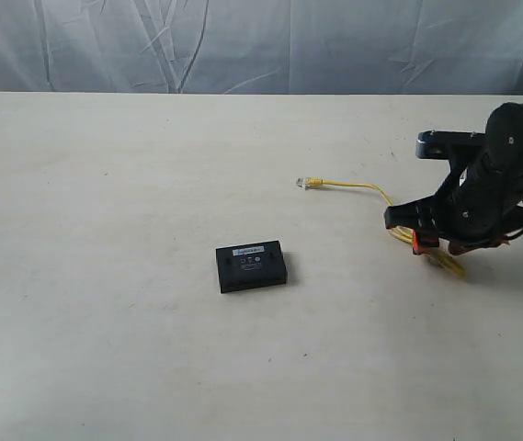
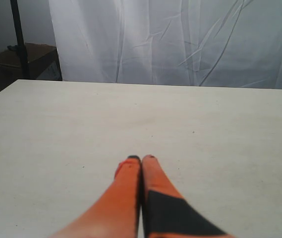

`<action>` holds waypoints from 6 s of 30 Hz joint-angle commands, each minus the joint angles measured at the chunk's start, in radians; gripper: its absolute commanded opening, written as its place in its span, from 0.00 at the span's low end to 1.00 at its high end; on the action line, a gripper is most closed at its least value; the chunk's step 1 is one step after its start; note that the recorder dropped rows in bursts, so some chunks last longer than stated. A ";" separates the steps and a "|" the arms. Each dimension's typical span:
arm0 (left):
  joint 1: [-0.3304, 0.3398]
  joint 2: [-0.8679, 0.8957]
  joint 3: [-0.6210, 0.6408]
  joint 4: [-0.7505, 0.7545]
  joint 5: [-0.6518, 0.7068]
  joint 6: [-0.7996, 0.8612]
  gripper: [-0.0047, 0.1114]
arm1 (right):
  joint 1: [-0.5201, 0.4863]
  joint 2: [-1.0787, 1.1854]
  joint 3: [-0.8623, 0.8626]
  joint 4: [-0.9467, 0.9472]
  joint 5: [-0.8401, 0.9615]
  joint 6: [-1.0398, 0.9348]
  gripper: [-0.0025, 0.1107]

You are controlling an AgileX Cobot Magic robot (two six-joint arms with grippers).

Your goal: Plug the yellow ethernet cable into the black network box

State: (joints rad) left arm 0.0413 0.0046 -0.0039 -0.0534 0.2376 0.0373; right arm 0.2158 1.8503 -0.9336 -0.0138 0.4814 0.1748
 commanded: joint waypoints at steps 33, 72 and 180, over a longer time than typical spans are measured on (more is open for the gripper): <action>0.001 -0.005 0.004 0.006 -0.006 0.000 0.04 | -0.134 0.167 -0.014 1.184 0.528 -0.924 0.17; 0.001 -0.005 0.004 0.006 -0.006 0.000 0.04 | 0.711 -0.069 -0.089 -0.486 0.181 0.588 0.49; 0.001 -0.005 0.004 0.006 -0.006 0.000 0.04 | 0.222 0.152 -0.518 0.096 0.175 0.006 0.34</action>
State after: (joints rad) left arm 0.0413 0.0046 -0.0039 -0.0475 0.2376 0.0373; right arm 0.4213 1.9332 -1.3900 0.1356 0.6452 0.1037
